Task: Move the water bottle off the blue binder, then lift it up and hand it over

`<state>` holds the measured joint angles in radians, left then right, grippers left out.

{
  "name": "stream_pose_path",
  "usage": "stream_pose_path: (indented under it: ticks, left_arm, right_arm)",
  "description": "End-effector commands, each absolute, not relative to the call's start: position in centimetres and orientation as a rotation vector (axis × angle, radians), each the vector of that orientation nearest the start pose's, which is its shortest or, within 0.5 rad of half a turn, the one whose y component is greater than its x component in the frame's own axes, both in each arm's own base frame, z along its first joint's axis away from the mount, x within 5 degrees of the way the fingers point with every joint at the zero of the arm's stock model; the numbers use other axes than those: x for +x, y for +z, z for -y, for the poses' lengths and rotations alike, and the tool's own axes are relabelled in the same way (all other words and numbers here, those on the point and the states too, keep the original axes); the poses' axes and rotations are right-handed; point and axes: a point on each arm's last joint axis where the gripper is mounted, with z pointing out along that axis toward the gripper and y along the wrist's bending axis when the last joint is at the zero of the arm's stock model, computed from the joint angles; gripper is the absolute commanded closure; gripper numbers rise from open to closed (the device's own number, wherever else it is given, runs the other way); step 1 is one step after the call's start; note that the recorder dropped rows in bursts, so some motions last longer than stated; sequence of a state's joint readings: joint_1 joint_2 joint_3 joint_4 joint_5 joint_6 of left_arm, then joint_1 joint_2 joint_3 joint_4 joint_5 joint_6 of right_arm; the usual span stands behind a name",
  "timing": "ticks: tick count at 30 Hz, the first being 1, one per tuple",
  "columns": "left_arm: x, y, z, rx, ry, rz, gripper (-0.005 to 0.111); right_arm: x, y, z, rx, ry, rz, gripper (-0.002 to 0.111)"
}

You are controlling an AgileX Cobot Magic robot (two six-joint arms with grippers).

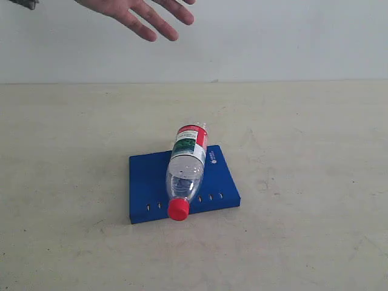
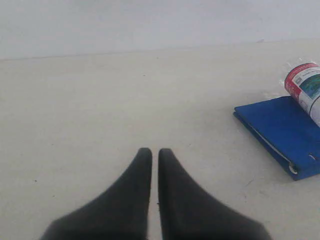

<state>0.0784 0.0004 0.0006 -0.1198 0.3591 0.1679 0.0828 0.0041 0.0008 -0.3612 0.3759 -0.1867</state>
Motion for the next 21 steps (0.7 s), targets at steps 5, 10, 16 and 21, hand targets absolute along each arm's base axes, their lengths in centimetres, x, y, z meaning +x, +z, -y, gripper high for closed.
stream_pose_path:
  ticks: [5,10,16,21]
  left_arm:
    - [5.3,18.1,0.0,0.023,0.059,-1.838,0.102]
    - [5.3,18.1,0.0,0.023,0.059,-1.838,0.102]
    - [5.3,18.1,0.0,0.023,0.059,-1.838,0.102]
    - [5.3,18.1,0.0,0.023,0.059,-1.838,0.102]
  right_arm:
    - [5.5,21.9,-0.5,-0.029,0.109,-1.423,0.109]
    - [4.7,24.6,-0.7,-0.025,0.179,-1.112,0.109]
    - [2.9,27.0,-0.9,-0.049,0.217,-0.781,0.109]
    - [1.5,28.1,-0.9,-0.058,0.250,-0.589,0.109]
